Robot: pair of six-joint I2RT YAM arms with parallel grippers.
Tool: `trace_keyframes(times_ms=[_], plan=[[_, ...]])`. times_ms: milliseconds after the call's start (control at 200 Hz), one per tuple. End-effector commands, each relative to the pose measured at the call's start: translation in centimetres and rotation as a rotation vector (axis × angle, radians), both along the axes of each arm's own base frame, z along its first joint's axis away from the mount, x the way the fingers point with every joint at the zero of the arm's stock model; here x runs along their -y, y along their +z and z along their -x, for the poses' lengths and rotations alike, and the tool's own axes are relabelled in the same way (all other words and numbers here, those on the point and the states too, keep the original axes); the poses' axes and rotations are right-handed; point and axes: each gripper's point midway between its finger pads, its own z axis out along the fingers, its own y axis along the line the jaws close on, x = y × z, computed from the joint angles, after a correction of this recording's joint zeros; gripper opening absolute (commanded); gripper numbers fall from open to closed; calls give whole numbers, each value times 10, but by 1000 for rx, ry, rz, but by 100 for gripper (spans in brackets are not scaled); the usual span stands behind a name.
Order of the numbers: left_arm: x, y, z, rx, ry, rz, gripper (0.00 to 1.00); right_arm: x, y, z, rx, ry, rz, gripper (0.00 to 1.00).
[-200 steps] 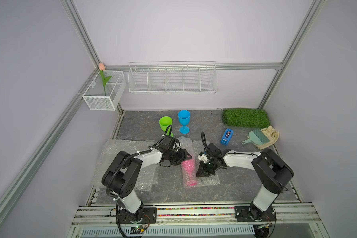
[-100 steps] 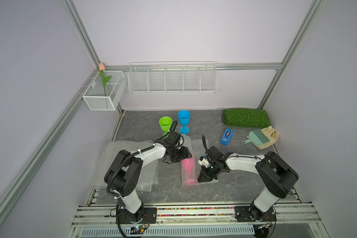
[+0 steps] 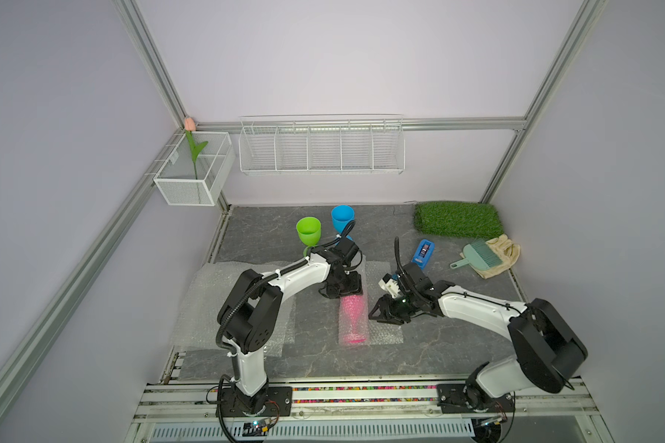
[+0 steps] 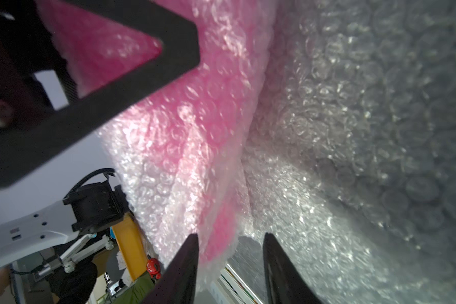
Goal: Wrap wine glasses in bubble wrap
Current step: Wrap the wine glass in bubble wrap.
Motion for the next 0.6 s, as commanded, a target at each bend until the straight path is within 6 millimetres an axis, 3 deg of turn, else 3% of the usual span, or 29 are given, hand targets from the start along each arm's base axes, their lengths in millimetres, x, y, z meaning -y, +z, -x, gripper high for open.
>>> trace_keyframes(times_ms=[0,165,325,445,595], plan=[[-21,-23,13,-60,-3,-139,67,-15,3,-14,1,-41,-71,47],[-20,-23,13,-65,-5,-142,67,-22,-7,-27,-9,-55,-76,43],[-19,-19,12,-56,-10,-133,71,-15,-22,-27,-32,-75,-53,22],[-14,-11,11,-33,-22,-95,82,-5,-27,-28,-37,-96,-42,15],[-4,5,7,14,-45,-23,94,6,-34,-28,-51,-106,-29,12]])
